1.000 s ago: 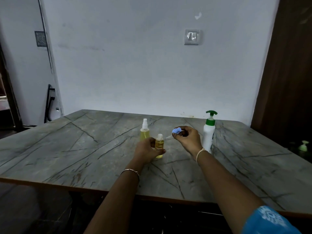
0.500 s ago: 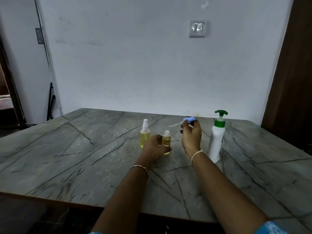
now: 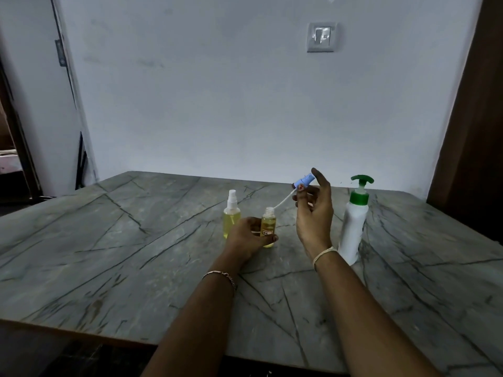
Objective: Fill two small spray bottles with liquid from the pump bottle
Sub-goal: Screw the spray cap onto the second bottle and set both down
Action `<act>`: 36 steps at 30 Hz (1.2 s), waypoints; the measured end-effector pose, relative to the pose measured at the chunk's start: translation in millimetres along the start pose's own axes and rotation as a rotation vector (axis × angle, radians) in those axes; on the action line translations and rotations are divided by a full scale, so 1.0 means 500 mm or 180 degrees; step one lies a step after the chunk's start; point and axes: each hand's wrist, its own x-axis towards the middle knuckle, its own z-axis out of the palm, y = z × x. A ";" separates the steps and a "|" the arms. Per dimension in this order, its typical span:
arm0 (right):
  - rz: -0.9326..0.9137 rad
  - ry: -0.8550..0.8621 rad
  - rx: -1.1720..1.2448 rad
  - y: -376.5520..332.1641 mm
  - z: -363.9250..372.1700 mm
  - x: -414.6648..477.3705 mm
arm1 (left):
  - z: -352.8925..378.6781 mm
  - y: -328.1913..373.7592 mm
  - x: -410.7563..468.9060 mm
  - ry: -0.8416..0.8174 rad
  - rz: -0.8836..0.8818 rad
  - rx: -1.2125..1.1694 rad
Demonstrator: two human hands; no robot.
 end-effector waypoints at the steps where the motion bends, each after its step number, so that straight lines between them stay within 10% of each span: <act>1: -0.0113 -0.0043 -0.0098 0.001 0.000 -0.002 | 0.001 0.000 0.000 -0.0010 0.0000 0.0011; 17: -0.0716 0.0102 -0.0430 -0.007 0.011 -0.010 | 0.005 0.002 -0.006 0.0009 0.0150 0.0206; 36: -0.0360 -0.1038 -0.1118 0.040 0.016 -0.022 | 0.005 0.015 -0.014 -0.0021 0.0250 0.0075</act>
